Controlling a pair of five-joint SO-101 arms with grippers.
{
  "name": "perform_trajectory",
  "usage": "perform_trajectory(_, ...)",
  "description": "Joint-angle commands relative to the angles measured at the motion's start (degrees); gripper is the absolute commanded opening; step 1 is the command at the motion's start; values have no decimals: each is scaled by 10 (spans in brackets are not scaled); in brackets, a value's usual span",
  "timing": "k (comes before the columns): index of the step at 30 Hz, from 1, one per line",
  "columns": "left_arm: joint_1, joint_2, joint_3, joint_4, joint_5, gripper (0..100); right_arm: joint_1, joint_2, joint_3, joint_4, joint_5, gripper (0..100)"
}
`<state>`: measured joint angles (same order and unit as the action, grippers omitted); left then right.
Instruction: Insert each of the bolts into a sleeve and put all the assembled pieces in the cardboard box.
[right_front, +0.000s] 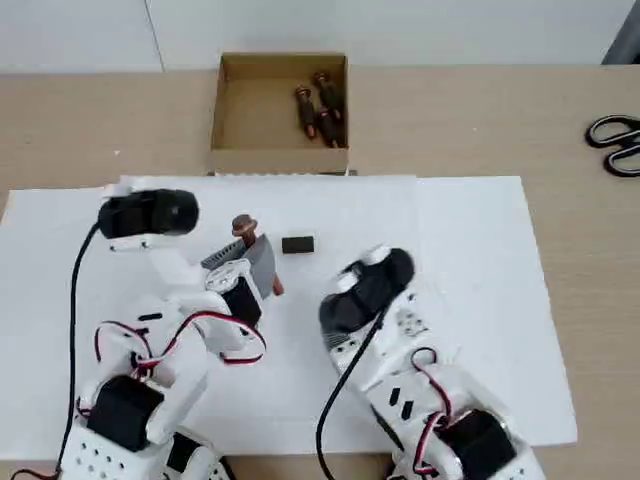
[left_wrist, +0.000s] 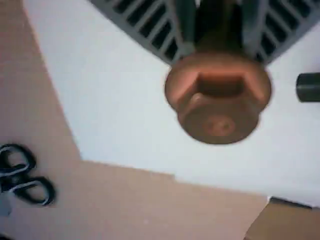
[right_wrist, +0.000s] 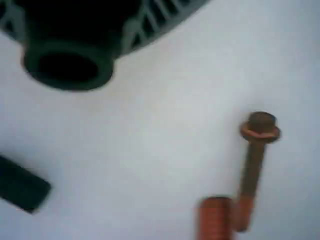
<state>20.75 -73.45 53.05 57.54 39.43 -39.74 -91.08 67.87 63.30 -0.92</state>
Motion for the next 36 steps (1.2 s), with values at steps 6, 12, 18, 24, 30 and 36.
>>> perform_trajectory(6,4,-83,52,-31,17,5,-76,-3,19,-68,-7,3)
perform_trajectory(12,4,-146,104,-31,15,5,-80,-3,40,-102,-5,3)
perform_trajectory(18,18,-206,137,-31,15,5,-80,1,58,-116,-4,3)
perform_trajectory(24,68,-235,136,-31,13,6,-80,0,62,-116,-5,3)
perform_trajectory(30,69,-235,139,-31,-2,6,-80,-1,61,-116,-4,3)
perform_trajectory(36,67,-236,145,-32,-4,6,-80,-3,58,-116,-4,3)
